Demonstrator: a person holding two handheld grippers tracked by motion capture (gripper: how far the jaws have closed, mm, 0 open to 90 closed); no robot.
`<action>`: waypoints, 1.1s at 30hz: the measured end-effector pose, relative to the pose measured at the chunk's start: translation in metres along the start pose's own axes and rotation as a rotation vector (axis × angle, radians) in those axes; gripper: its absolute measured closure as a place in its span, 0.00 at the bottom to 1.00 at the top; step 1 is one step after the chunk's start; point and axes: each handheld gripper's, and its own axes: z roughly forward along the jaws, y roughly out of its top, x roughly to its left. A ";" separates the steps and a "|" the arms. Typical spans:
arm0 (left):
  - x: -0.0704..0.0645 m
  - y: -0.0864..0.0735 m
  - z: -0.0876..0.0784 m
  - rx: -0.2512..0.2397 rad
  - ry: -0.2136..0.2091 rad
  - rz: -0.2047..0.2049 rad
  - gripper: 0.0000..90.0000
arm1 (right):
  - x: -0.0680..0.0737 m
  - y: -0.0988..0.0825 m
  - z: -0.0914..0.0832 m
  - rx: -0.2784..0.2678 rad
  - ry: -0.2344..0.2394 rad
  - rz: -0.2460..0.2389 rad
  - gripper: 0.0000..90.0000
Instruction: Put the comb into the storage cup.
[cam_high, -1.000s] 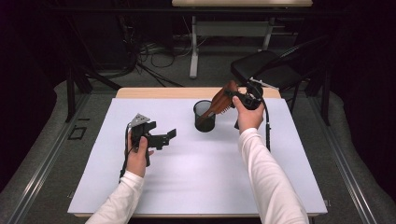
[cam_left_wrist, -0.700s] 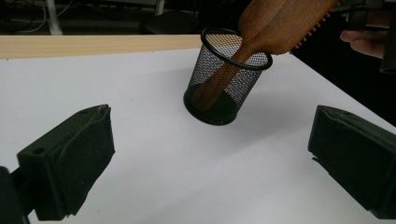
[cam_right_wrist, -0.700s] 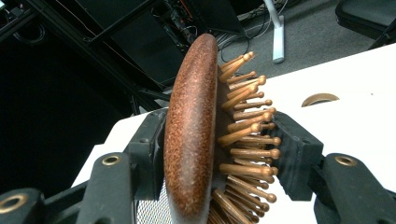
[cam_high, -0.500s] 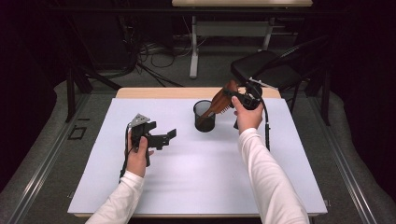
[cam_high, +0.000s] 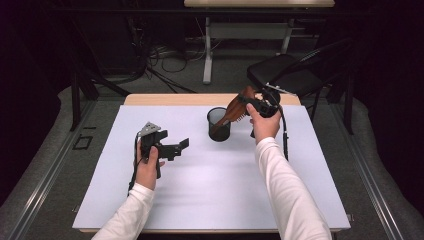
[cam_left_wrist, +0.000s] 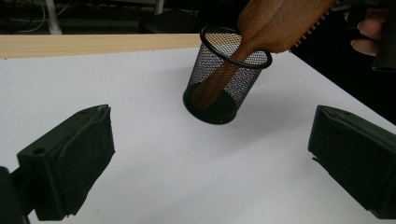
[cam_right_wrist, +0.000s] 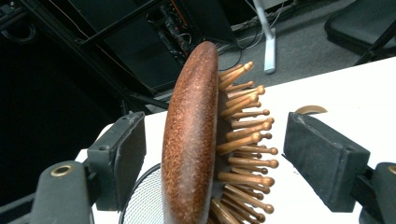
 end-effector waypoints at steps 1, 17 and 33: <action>0.000 0.000 0.000 0.000 0.000 0.000 0.00 | 0.001 0.000 0.000 -0.001 -0.008 -0.005 0.23; -0.001 -0.001 0.001 0.006 -0.006 0.002 0.00 | 0.001 0.004 -0.005 -0.026 0.004 0.003 0.17; -0.001 0.000 0.000 0.004 -0.005 0.002 0.00 | 0.002 0.010 -0.011 -0.042 -0.005 0.000 0.16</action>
